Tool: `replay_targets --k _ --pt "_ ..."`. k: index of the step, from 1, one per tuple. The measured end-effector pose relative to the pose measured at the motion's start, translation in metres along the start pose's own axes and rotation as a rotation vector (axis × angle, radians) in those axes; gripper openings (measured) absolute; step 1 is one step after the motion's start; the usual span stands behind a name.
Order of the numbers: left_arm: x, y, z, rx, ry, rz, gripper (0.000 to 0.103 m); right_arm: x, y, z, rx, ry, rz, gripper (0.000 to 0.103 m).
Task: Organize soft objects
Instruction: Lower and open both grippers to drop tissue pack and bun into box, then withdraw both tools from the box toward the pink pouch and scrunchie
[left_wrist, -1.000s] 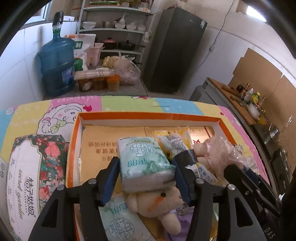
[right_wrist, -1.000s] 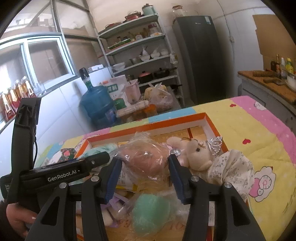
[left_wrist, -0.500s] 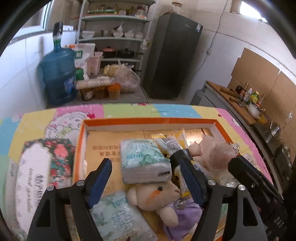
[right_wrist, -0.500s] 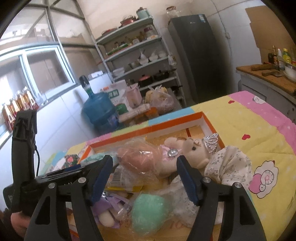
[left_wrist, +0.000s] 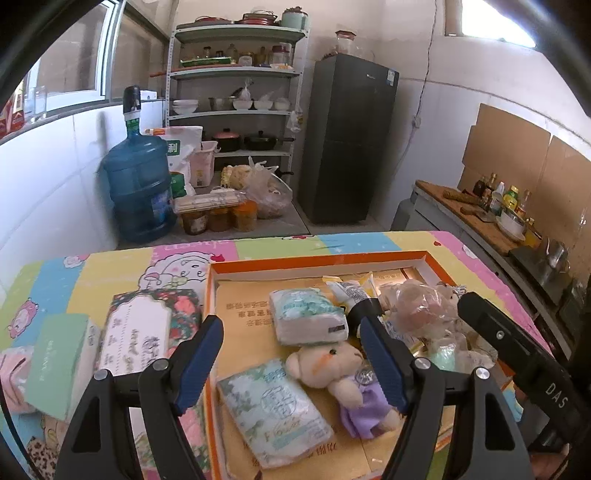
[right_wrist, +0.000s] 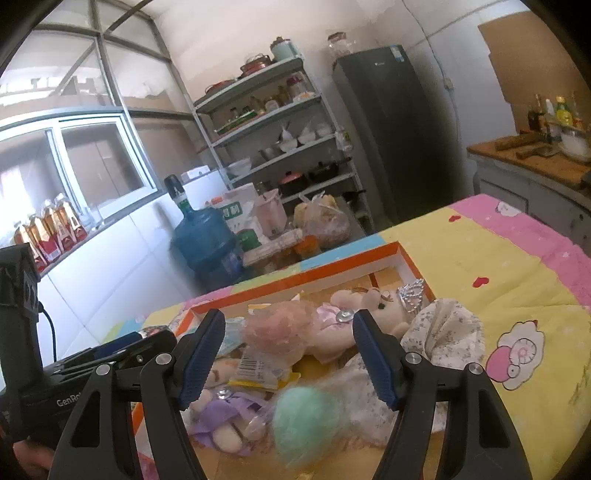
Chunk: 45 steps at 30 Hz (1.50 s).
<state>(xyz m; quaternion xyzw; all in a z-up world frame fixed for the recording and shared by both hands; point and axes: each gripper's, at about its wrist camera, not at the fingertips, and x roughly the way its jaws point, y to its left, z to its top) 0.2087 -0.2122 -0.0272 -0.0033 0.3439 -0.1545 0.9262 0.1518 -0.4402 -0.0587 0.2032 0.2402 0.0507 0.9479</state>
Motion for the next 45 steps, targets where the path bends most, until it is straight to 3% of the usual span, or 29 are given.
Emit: replay_targets --k 21,45 --pt "-0.061 0.020 -0.021 -0.020 -0.050 0.000 0.076 -0.046 0.052 -0.020 -0.064 -0.007 -0.010 0.073" --pt "-0.153 0.080 -0.054 -0.082 -0.152 0.044 0.076 -0.081 0.143 -0.051 -0.150 -0.010 0.074 0.073"
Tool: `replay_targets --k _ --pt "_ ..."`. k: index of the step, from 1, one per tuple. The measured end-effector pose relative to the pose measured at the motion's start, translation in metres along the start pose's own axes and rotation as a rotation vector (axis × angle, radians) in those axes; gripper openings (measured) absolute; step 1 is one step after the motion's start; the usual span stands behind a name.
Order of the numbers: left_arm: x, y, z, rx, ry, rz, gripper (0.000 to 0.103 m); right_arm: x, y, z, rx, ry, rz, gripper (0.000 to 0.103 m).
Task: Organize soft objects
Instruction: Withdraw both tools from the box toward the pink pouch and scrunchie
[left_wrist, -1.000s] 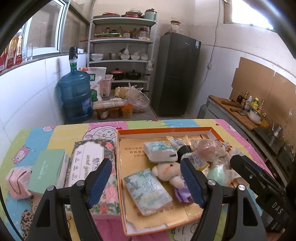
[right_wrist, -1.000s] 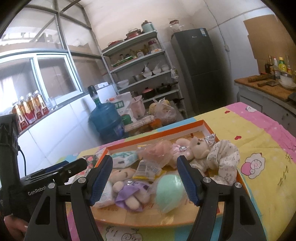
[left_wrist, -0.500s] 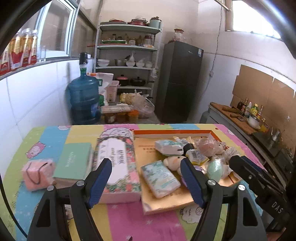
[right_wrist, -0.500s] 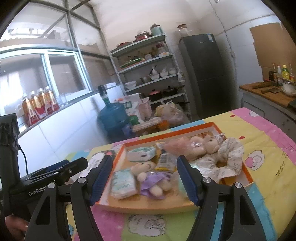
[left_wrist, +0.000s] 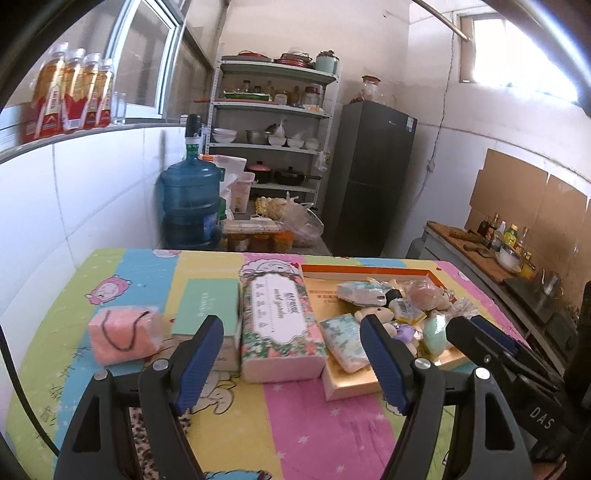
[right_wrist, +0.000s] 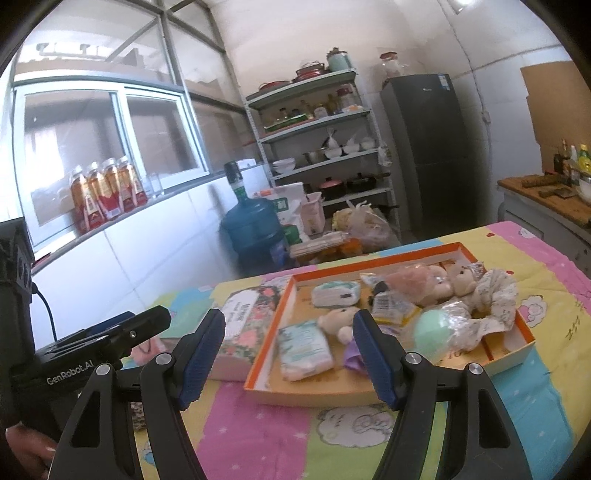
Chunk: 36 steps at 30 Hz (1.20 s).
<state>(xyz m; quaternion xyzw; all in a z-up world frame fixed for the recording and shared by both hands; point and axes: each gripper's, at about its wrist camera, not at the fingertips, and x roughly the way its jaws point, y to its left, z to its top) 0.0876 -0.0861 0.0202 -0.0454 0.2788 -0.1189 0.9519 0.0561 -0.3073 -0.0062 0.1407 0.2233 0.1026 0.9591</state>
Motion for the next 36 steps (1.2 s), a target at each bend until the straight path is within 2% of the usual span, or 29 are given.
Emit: replay_targets --k 18,21,36 --pt "-0.064 0.059 -0.016 -0.055 -0.071 -0.003 0.076 -0.017 0.074 -0.020 -0.071 0.003 0.032 0.073" --pt "-0.073 0.074 -0.020 -0.077 -0.084 0.005 0.076 -0.019 0.089 -0.023 -0.092 0.005 0.040 0.078" --pt "-0.105 0.141 -0.041 -0.143 -0.118 0.066 0.076 -0.008 0.160 -0.047 -0.177 0.054 0.067 0.079"
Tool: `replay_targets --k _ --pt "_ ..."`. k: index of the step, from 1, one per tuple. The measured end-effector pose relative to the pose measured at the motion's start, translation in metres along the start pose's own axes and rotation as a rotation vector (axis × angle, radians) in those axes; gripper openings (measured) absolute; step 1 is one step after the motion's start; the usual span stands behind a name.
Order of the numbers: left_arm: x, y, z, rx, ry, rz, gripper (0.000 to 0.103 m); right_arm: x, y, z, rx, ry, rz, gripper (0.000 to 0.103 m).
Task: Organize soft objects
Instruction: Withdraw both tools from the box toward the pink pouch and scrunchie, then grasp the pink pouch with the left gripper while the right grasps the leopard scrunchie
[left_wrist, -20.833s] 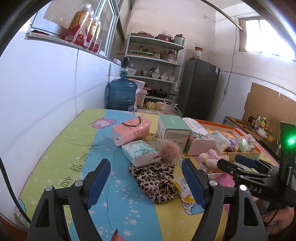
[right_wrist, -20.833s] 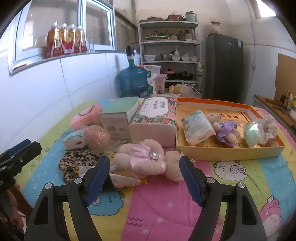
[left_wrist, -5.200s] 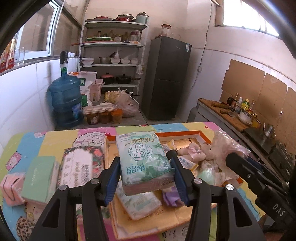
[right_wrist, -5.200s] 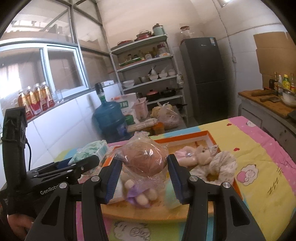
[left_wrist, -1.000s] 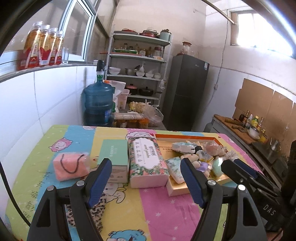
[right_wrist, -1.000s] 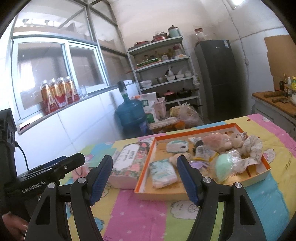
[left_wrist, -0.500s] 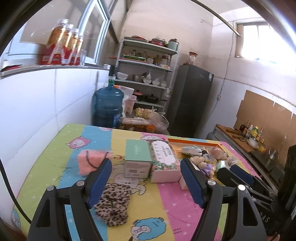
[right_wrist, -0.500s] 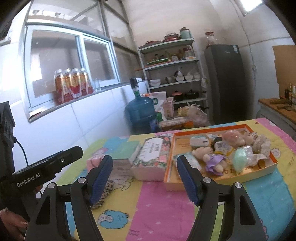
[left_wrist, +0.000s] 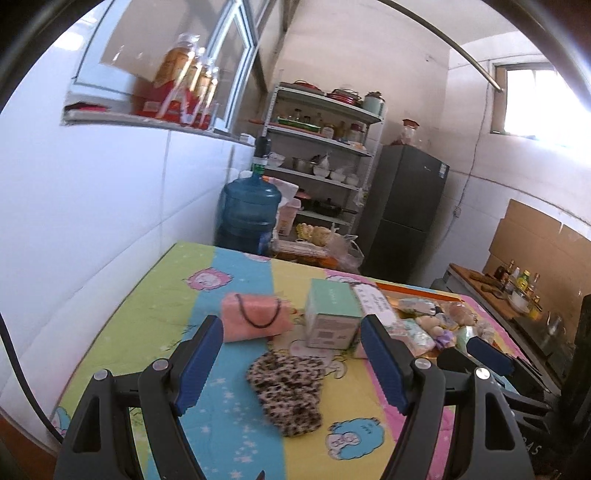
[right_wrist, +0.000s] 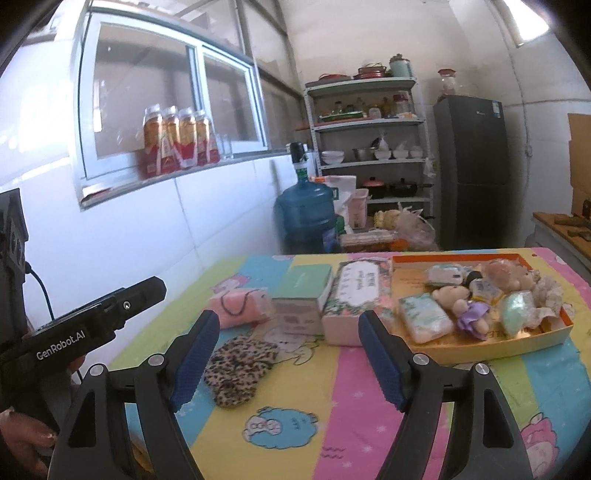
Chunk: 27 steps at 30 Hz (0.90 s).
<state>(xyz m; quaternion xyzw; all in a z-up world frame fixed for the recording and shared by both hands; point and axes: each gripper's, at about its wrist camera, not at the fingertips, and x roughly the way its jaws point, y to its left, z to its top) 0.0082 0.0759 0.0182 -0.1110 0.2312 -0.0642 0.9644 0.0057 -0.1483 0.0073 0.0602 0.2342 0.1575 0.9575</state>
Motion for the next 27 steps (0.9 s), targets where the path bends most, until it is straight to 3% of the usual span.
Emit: replay_targets --k 17,27 --pt "-0.006 0.055 -0.012 -0.052 0.006 0.047 0.076 0.029 0.044 -0.016 -0.039 0.072 0.019 0.079" --pt "0.000 0.081 -0.019 -0.082 0.015 0.089 0.076 0.068 0.039 -0.044 -0.004 0.190 -0.021 0.079"
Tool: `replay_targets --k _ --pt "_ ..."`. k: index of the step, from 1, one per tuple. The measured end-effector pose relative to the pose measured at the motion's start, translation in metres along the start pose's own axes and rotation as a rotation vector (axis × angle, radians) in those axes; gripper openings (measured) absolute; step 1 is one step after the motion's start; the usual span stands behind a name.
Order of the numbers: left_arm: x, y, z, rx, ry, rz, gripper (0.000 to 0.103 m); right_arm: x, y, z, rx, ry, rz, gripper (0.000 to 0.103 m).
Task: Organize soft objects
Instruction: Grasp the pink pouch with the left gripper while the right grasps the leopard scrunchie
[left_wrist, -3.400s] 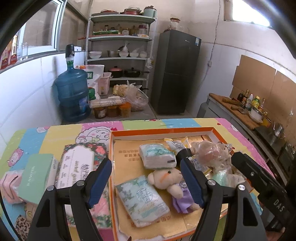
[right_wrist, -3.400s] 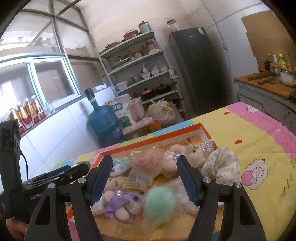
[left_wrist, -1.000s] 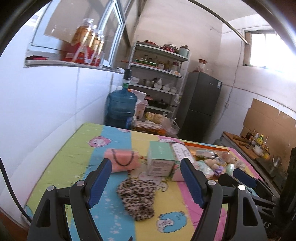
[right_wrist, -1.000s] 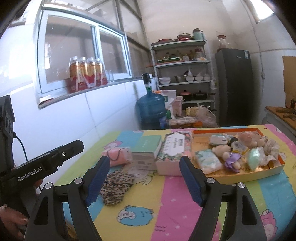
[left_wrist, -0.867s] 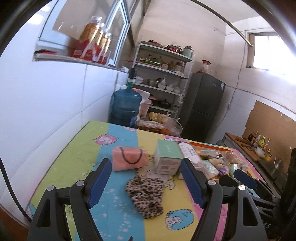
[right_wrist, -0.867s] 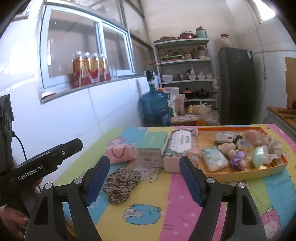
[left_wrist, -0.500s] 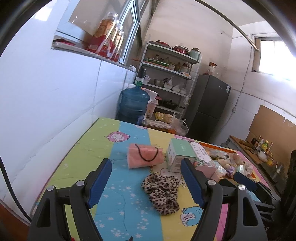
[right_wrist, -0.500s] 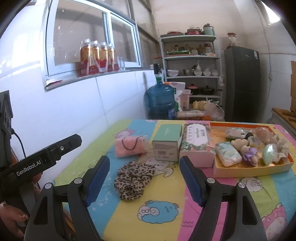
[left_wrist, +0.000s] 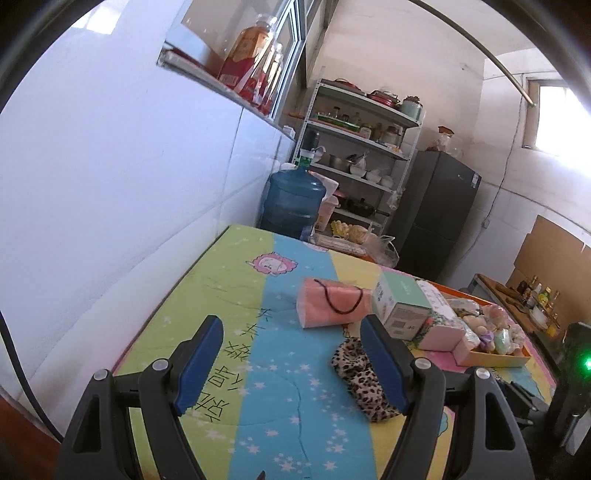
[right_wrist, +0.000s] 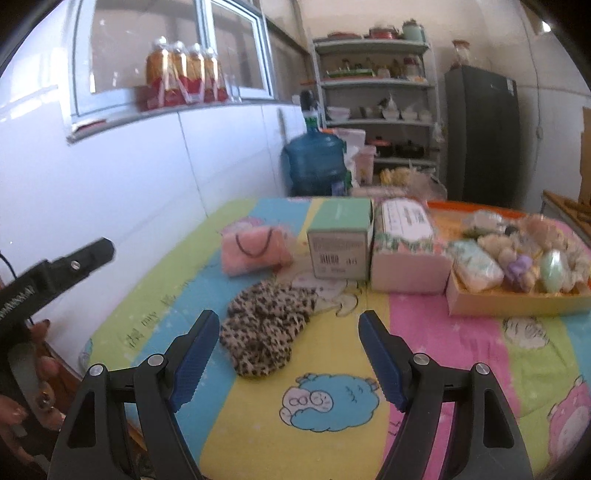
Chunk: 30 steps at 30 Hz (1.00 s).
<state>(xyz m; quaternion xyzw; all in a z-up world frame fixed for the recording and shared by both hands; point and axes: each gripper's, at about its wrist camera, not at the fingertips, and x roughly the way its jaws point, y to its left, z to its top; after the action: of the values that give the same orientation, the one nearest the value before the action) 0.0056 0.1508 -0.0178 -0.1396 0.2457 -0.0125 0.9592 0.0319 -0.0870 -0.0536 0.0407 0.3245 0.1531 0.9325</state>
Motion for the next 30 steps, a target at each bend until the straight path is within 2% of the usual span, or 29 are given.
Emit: replay_targets --k 8,14,19,25,26,27,28,29,30 --pt "0.015 0.013 -0.005 -0.016 0.035 0.015 0.076 0.040 0.013 -0.004 -0.022 0.087 0.041 0.079" --pt "0.022 0.023 -0.005 -0.025 0.042 0.048 0.076 0.068 0.019 -0.006 -0.030 0.153 0.023 0.079" --pt "0.029 0.027 -0.004 -0.026 0.056 0.049 0.076 0.086 0.034 -0.004 -0.090 0.190 -0.007 0.079" --pt "0.037 0.021 0.001 0.037 0.067 0.040 0.076 0.098 0.038 -0.003 -0.108 0.203 -0.025 0.079" --pt "0.040 0.019 0.002 0.057 0.070 0.044 0.076 0.099 0.039 -0.003 -0.111 0.199 -0.024 0.074" --pt "0.044 0.016 0.004 0.076 0.076 0.044 0.076 0.099 0.039 -0.002 -0.116 0.194 -0.022 0.055" --pt "0.048 0.014 0.005 0.093 0.085 0.038 0.076 0.099 0.037 -0.002 -0.118 0.189 -0.022 0.047" --pt "0.054 0.011 0.007 0.109 0.099 0.021 0.076 0.098 0.035 -0.001 -0.117 0.183 -0.019 0.032" --pt "0.061 0.009 0.009 0.119 0.121 0.000 0.076 0.097 0.033 0.000 -0.117 0.179 -0.010 0.025"
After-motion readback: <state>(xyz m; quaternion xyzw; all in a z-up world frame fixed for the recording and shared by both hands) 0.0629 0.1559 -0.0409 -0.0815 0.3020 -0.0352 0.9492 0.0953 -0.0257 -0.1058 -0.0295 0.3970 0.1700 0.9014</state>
